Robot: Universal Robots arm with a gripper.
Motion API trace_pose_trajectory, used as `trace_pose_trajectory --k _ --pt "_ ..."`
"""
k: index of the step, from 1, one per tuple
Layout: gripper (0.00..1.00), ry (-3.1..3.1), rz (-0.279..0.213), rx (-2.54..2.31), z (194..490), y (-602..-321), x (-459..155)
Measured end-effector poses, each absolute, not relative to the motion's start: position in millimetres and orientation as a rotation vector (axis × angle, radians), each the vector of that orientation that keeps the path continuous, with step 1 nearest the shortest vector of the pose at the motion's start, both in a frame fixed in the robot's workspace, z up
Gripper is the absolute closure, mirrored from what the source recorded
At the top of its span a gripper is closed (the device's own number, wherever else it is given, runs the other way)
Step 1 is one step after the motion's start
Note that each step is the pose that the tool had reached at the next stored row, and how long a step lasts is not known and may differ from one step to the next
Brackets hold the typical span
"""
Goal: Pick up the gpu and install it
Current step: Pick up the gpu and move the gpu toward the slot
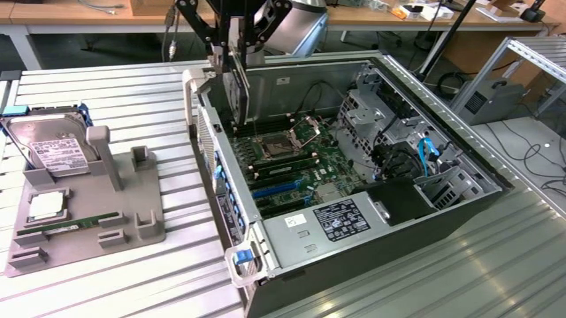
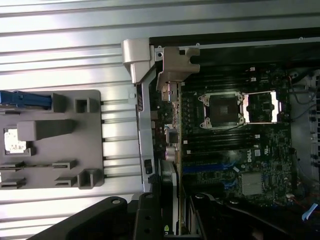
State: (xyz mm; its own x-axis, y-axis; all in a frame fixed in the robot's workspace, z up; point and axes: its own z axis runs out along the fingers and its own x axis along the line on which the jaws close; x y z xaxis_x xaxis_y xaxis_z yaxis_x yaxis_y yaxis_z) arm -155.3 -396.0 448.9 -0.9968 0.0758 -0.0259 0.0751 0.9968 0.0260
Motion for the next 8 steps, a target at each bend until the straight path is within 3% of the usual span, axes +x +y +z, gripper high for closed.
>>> trace_pose_trajectory --k 8 --pt "0.73 3.112 0.037 0.118 449 -396 -140"
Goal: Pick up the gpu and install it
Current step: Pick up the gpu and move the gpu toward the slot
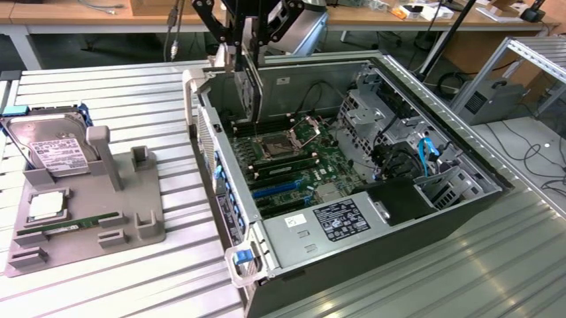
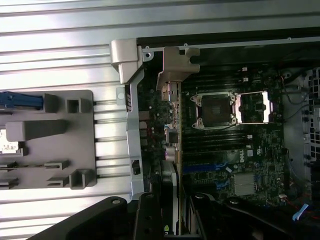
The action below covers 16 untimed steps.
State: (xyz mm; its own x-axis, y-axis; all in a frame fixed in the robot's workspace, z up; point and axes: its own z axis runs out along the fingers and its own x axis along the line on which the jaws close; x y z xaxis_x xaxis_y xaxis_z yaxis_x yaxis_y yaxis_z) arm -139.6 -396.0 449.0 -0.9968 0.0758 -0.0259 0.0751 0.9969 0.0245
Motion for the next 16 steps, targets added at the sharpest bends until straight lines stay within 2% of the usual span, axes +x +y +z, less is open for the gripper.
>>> trace_pose_trajectory --k 16 --pt "0.73 3.112 0.032 0.117 449 -396 -115"
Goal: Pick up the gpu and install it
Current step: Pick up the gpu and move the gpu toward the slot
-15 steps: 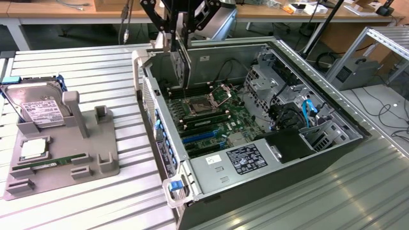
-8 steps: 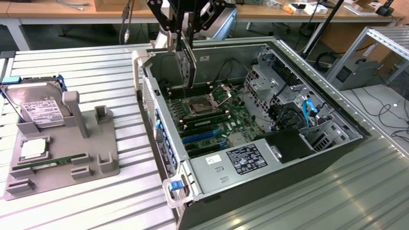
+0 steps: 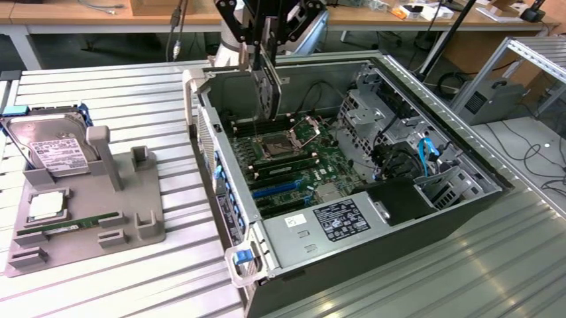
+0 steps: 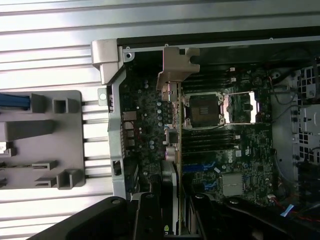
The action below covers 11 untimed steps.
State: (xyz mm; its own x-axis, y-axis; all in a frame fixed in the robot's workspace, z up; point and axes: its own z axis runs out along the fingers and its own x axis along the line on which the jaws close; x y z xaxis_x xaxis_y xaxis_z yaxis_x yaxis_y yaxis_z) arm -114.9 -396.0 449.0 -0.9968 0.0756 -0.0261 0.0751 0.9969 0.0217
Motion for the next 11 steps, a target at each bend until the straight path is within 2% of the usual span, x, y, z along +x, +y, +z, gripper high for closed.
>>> trace_pose_trajectory --k 11 --pt "0.73 3.112 0.03 0.117 449 -396 -99"
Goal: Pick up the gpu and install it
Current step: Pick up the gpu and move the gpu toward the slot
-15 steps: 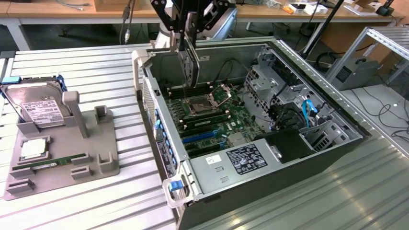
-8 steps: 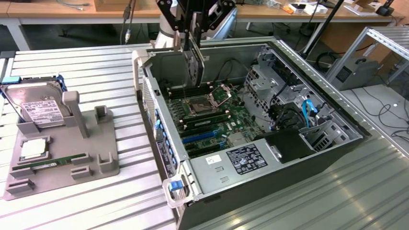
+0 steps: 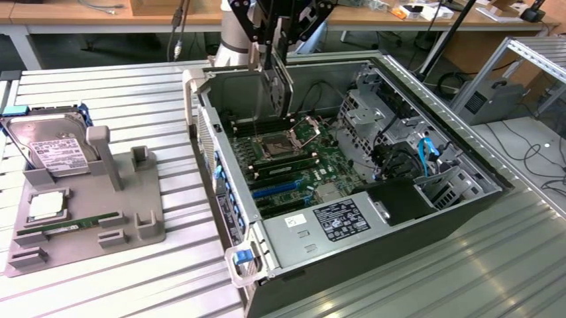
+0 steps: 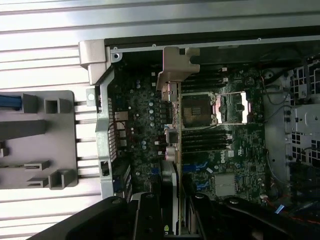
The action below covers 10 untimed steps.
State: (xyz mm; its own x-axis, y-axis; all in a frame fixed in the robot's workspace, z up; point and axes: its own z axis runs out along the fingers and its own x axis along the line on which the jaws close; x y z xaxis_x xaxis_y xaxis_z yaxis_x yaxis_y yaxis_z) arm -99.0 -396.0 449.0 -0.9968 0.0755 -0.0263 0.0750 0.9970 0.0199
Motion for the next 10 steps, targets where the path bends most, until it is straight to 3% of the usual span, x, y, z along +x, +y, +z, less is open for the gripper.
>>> trace_pose_trajectory --k 10 --pt "0.73 3.112 0.027 0.117 449 -396 -80"
